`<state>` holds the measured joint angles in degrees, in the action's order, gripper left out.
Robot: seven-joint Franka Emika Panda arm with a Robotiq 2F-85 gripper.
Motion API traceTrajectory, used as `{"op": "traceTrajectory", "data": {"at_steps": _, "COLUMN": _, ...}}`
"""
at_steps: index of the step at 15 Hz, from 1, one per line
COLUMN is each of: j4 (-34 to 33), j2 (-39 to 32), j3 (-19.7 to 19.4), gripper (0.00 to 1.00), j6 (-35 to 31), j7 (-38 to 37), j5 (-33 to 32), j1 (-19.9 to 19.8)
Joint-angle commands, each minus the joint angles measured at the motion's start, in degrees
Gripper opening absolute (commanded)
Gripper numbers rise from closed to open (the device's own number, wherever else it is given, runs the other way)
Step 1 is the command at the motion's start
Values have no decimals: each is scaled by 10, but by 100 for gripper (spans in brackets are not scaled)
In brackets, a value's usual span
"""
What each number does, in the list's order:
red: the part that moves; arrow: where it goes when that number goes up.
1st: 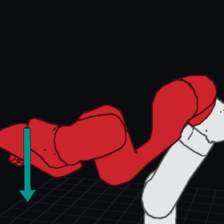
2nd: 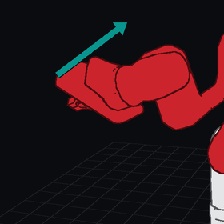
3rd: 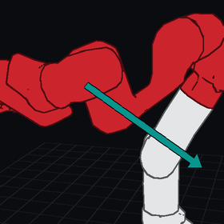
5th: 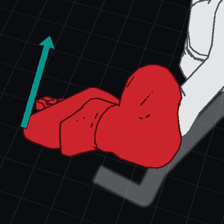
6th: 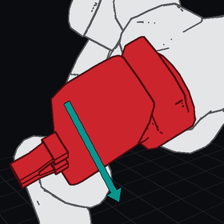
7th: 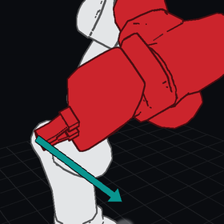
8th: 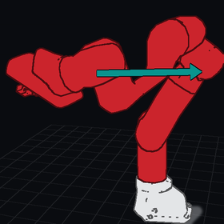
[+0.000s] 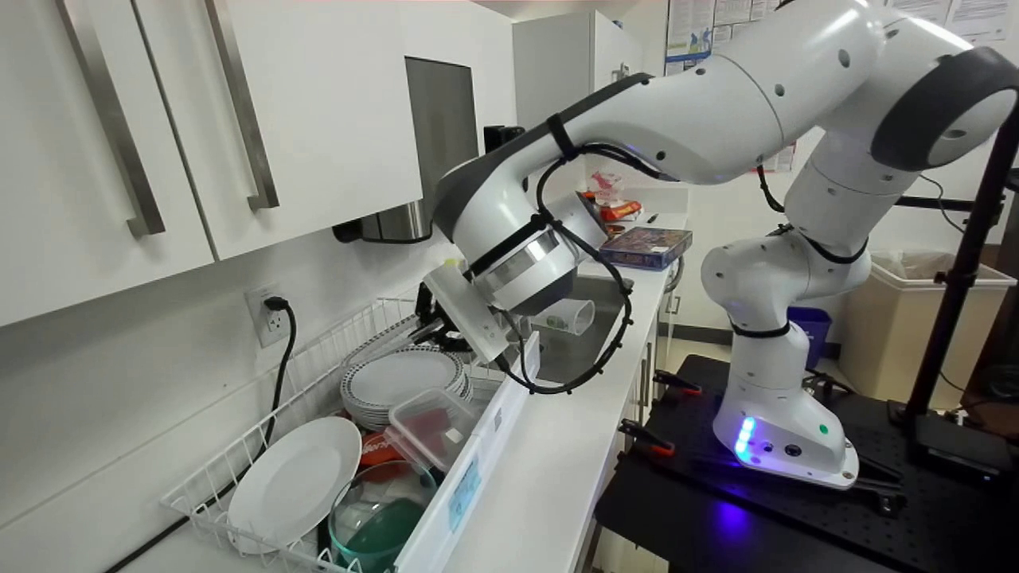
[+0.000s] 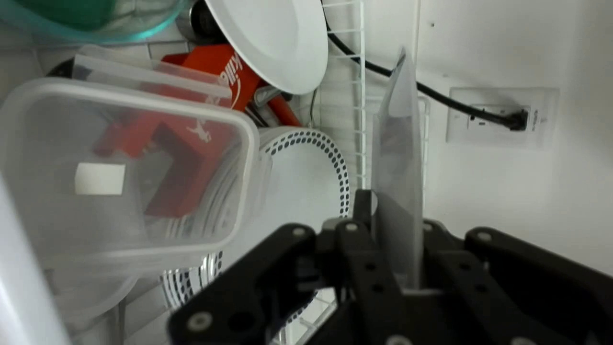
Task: Take a plate from the rack and put it in the sink
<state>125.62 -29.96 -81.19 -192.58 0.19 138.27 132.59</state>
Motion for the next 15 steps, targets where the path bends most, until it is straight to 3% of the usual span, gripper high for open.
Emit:
{"op": "traceTrajectory", "data": {"at_steps": 1, "j4": 92, "j2": -67, "j3": -94, "gripper": 3, "j6": 29, "j7": -95, "j5": -7, "j1": 89}}
{"op": "traceTrajectory", "data": {"at_steps": 6, "j4": 173, "j2": -127, "j3": -130, "gripper": 3, "j6": 73, "j7": -145, "j5": -7, "j1": 104}}
{"op": "traceTrajectory", "data": {"at_steps": 8, "j4": 183, "j2": -153, "j3": -151, "gripper": 3, "j6": 160, "j7": -125, "j5": -18, "j1": 127}}
{"op": "traceTrajectory", "data": {"at_steps": 9, "j4": 164, "j2": -111, "j3": -115, "gripper": 11, "j6": 96, "j7": -130, "j5": -23, "j1": 87}}
{"op": "traceTrajectory", "data": {"at_steps": 11, "j4": 170, "j2": -129, "j3": -126, "gripper": 11, "j6": 143, "j7": -124, "j5": -22, "j1": 97}}
{"op": "traceTrajectory", "data": {"at_steps": 13, "j4": 172, "j2": -137, "j3": -126, "gripper": 11, "j6": 145, "j7": -124, "j5": -22, "j1": 105}}
{"op": "traceTrajectory", "data": {"at_steps": 14, "j4": 172, "j2": -139, "j3": -126, "gripper": 3, "j6": 145, "j7": -124, "j5": -22, "j1": 107}}
{"op": "traceTrajectory", "data": {"at_steps": 15, "j4": 171, "j2": -140, "j3": -129, "gripper": 3, "j6": 140, "j7": -126, "j5": -22, "j1": 102}}
